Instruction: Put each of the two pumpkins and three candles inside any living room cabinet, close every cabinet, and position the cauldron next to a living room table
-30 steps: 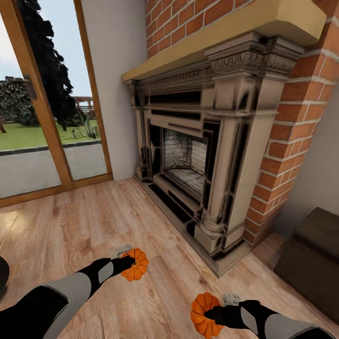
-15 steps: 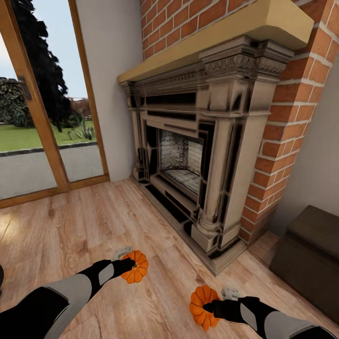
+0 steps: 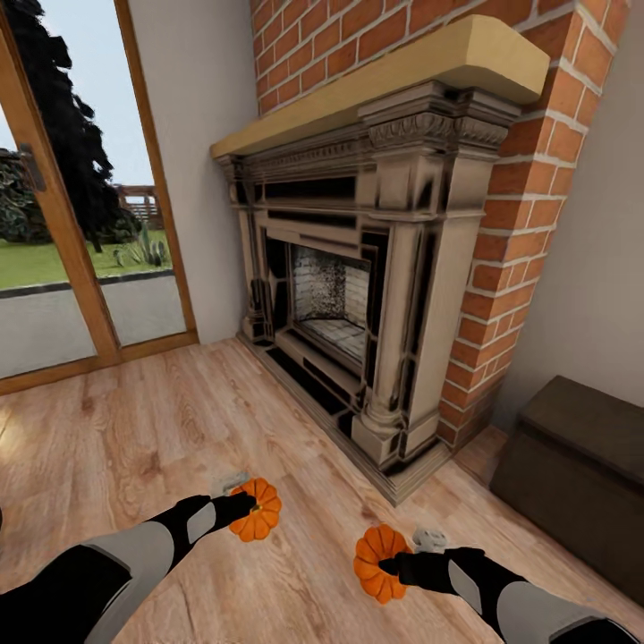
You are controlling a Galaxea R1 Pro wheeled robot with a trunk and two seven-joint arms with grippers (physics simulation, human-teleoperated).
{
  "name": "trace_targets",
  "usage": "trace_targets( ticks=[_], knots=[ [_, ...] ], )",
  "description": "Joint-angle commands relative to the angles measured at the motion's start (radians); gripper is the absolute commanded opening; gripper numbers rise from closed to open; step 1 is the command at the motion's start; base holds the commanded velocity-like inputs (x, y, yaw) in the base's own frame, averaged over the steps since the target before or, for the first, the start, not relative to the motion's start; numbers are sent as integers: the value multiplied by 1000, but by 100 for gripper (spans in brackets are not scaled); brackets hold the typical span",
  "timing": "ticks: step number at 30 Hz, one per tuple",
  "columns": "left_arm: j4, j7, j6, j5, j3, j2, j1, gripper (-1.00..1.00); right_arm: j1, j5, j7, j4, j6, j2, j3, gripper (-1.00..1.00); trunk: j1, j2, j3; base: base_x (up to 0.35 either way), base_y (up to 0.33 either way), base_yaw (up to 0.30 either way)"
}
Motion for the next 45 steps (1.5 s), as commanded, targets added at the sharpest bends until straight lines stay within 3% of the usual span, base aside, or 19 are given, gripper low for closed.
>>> trace_targets(
  ticks=[1, 14, 21, 25, 28, 39, 45],
  knots=[
    [2, -3, 1, 10, -7, 0, -1, -100, 0, -12, 1, -2, 7, -1, 6, -100, -1, 0, -1, -309, 0, -283],
    [2, -2, 1, 10, -7, -1, -1, -100, 0, -12, -2, -1, 45, -1, 6, -100, -1, 0, -1, -311, 0, -294],
    [2, -3, 1, 11, -6, -1, -1, -100, 0, -12, -4, 1, 49, 0, 5, -100, -1, 0, -1, -77, 0, -298],
    [2, -3, 1, 11, -6, -1, -1, -100, 0, -15, -88, -3, 47, 0, 5, -100, -1, 0, -1, -4, 0, -298],
    [2, -3, 1, 11, -6, -1, -1, -100, 0, -15, -79, -5, 46, 0, 8, -100, -1, 0, 0, -1, 0, -298],
    [2, -3, 1, 11, -6, -1, -1, -100, 0, -14, -75, -6, 46, 0, 6, -100, -6, 2, 48, 0, 0, -296],
    [2, -2, 1, 11, -6, -2, -1, -100, 0, -14, -77, -5, 45, 0, 6, -100, -8, 3, 72, 0, 0, -65]
  ],
)
